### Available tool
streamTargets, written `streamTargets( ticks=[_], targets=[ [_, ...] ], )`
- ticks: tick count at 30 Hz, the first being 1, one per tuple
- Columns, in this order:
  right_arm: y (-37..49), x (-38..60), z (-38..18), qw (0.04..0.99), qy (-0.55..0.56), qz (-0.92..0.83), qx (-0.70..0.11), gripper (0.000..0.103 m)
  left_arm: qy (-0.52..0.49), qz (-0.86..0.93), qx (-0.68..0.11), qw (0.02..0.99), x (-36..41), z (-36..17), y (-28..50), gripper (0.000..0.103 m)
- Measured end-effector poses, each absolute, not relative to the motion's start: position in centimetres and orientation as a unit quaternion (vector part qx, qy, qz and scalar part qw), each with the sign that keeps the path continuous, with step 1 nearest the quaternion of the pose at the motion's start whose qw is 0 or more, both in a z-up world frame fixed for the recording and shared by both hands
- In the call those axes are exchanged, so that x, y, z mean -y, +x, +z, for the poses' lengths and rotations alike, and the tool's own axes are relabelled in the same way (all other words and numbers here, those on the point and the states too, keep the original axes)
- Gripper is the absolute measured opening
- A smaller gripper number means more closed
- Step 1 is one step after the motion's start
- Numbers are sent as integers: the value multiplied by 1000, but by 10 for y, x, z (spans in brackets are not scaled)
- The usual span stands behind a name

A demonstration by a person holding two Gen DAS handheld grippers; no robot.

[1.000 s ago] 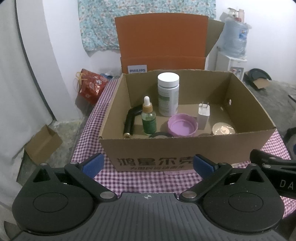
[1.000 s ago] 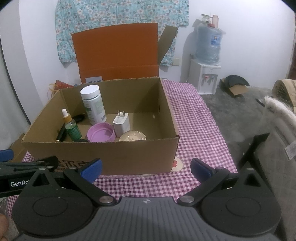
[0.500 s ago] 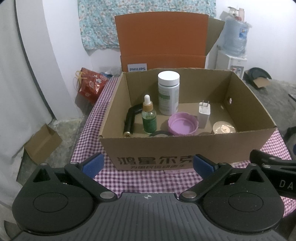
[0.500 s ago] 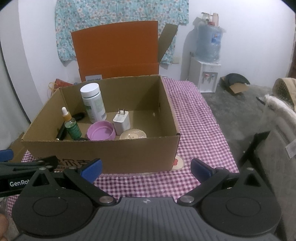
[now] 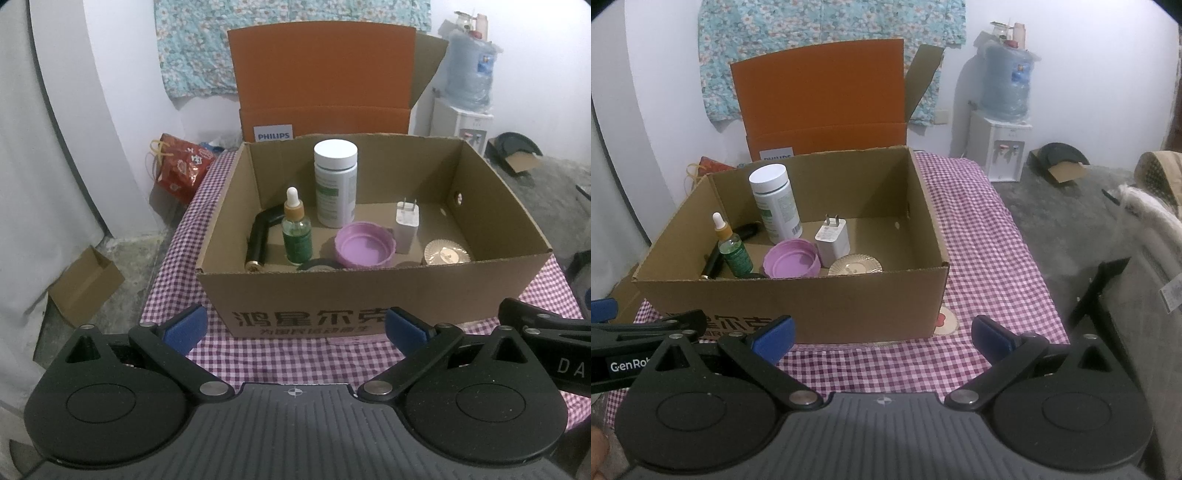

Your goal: Organize rigid objects

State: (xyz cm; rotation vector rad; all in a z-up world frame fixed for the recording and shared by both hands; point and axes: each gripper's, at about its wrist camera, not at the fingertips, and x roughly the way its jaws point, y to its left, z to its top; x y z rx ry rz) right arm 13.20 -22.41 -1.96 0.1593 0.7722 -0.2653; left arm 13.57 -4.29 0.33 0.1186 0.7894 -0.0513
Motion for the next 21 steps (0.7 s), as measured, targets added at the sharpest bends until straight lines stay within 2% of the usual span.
streamTargets(
  ticks=[21],
  targets=[
    [132,224,-19,915,77,-129,-375,103,58,-25,-384,921,43,4,137,103]
  ],
)
